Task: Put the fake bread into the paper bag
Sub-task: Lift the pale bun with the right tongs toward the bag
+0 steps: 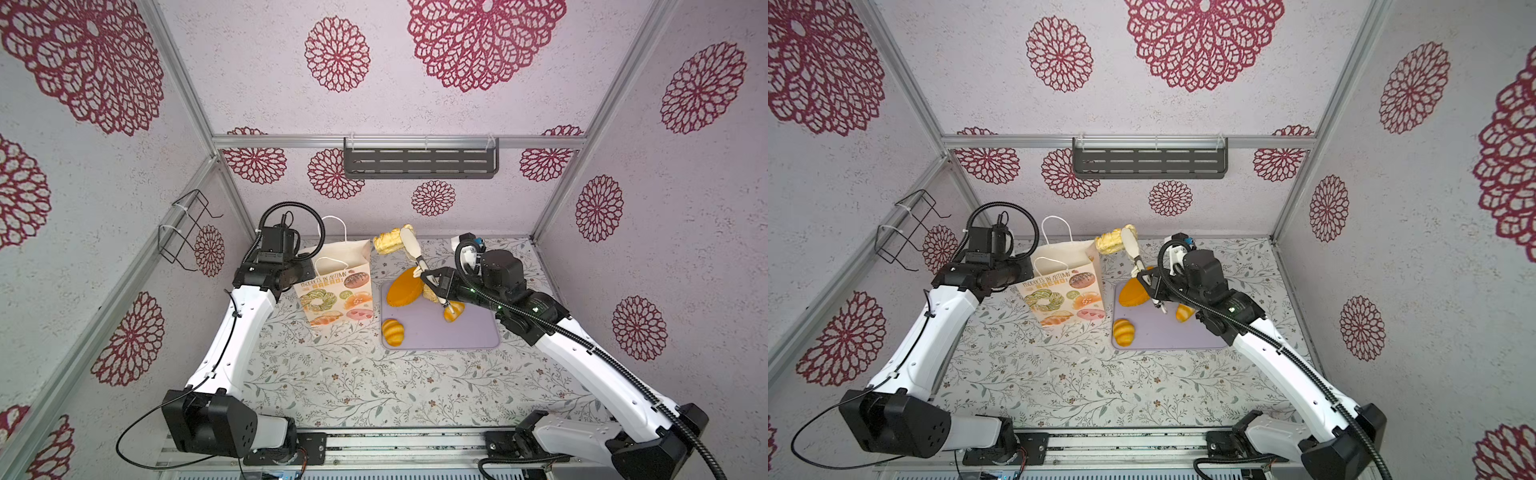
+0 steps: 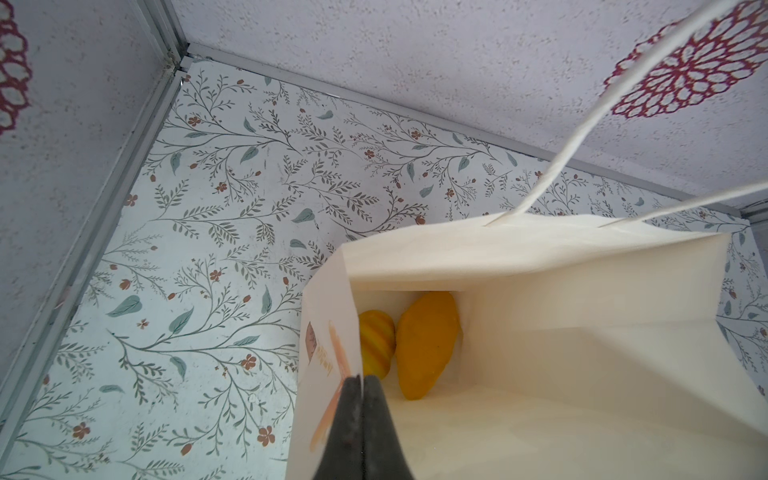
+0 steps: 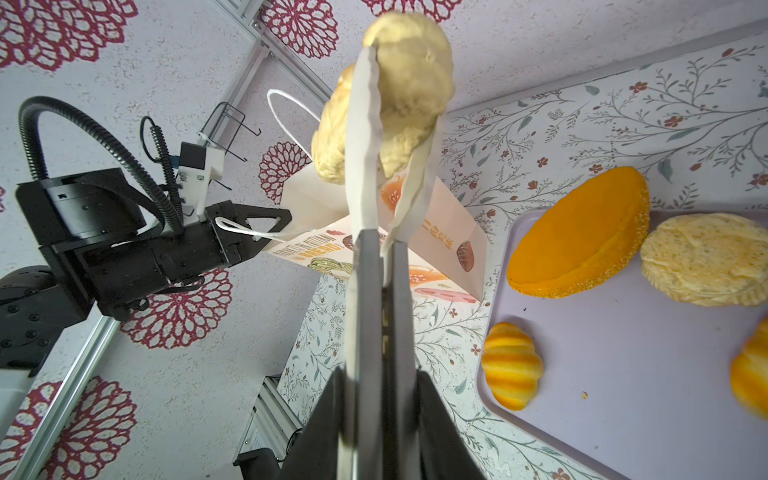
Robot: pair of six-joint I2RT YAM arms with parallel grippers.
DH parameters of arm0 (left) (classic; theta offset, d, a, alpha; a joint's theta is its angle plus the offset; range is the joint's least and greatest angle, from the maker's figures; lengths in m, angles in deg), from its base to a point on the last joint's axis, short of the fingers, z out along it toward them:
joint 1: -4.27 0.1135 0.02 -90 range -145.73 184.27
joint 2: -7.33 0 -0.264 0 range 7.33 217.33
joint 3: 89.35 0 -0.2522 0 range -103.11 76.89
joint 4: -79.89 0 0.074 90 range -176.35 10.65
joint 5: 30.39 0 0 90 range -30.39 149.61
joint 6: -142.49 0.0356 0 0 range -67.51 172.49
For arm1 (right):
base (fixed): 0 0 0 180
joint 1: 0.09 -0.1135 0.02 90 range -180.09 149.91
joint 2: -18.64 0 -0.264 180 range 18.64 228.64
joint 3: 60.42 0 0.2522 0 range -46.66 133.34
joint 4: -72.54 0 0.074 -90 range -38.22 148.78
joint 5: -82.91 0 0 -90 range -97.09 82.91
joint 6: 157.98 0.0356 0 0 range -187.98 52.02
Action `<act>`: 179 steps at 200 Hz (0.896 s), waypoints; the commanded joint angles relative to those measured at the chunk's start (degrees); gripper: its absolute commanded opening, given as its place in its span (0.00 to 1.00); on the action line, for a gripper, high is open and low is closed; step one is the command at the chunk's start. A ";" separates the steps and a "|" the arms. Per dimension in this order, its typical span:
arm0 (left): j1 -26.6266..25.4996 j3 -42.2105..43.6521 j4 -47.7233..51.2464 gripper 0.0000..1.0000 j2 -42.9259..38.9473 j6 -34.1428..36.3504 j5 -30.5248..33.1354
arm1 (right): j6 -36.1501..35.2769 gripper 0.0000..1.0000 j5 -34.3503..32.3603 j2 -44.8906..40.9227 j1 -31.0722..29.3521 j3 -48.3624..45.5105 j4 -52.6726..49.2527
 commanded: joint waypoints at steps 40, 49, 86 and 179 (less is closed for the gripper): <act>0.00 0.09 -1.43 0.00 -0.73 0.60 -0.12 | -1.84 0.00 -1.81 0.68 -2.44 5.02 7.08; -0.04 0.13 -1.48 0.00 -0.73 0.60 -0.10 | -1.92 0.00 -1.91 0.92 -2.84 5.17 7.30; -0.01 0.09 -1.47 0.00 -0.73 0.61 0.14 | -1.74 0.00 -2.51 1.92 -5.40 5.92 9.06; 0.27 0.39 -2.02 0.00 -0.64 0.55 0.69 | -6.41 0.00 -4.72 8.44 -10.14 12.68 7.05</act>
